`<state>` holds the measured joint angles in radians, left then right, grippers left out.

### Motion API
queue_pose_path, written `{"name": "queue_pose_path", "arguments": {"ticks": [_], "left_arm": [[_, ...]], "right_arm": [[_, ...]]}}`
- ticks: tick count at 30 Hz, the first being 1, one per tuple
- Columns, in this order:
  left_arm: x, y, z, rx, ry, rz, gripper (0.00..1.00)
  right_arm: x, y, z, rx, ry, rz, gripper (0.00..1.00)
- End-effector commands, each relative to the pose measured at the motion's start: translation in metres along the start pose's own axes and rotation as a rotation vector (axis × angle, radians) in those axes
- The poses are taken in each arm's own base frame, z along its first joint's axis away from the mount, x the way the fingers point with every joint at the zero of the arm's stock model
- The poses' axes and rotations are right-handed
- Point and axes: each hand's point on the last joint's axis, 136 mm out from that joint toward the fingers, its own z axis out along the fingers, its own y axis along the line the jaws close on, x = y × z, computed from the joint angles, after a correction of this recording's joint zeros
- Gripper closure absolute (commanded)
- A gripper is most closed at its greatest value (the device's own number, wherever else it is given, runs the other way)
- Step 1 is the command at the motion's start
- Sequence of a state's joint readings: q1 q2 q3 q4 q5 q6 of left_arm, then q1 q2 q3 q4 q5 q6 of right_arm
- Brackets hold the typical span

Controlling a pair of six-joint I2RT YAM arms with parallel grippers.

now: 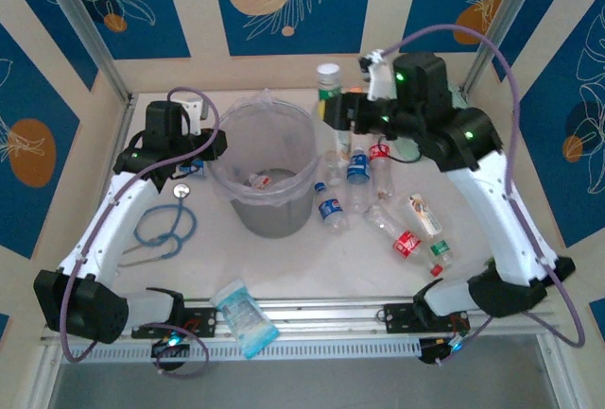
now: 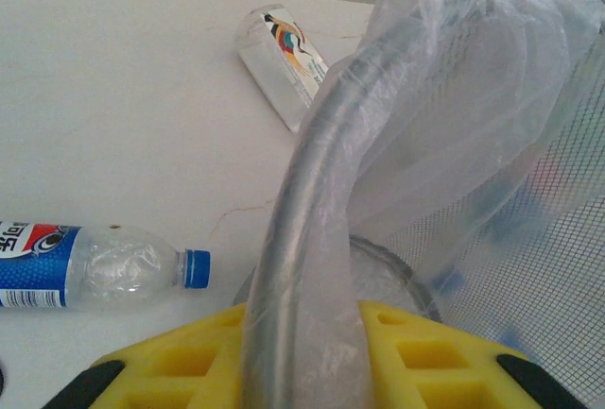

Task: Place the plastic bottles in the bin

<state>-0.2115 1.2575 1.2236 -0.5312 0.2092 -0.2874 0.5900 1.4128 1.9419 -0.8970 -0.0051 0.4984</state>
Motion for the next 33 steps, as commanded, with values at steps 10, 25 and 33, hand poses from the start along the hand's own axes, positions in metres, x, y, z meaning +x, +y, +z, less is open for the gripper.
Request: {"name": "queue_pose_path", "arguments": {"ticks": [10,25,33], "left_arm": [[0.001,0.0,-0.003,0.016,-0.007,-0.034,0.73],[-0.001,0.001,-0.006,0.01,-0.019,-0.037,0.73],[-0.001,0.001,-0.006,0.011,-0.02,-0.041,0.73]], "right_arm": [[0.022,0.042,0.113,-0.151,0.153,0.025,0.9],[0.155,0.001,0.2,-0.065,0.49,0.219,0.95],[0.205,-0.04,0.225,0.052,0.598,0.263,0.96]]}}
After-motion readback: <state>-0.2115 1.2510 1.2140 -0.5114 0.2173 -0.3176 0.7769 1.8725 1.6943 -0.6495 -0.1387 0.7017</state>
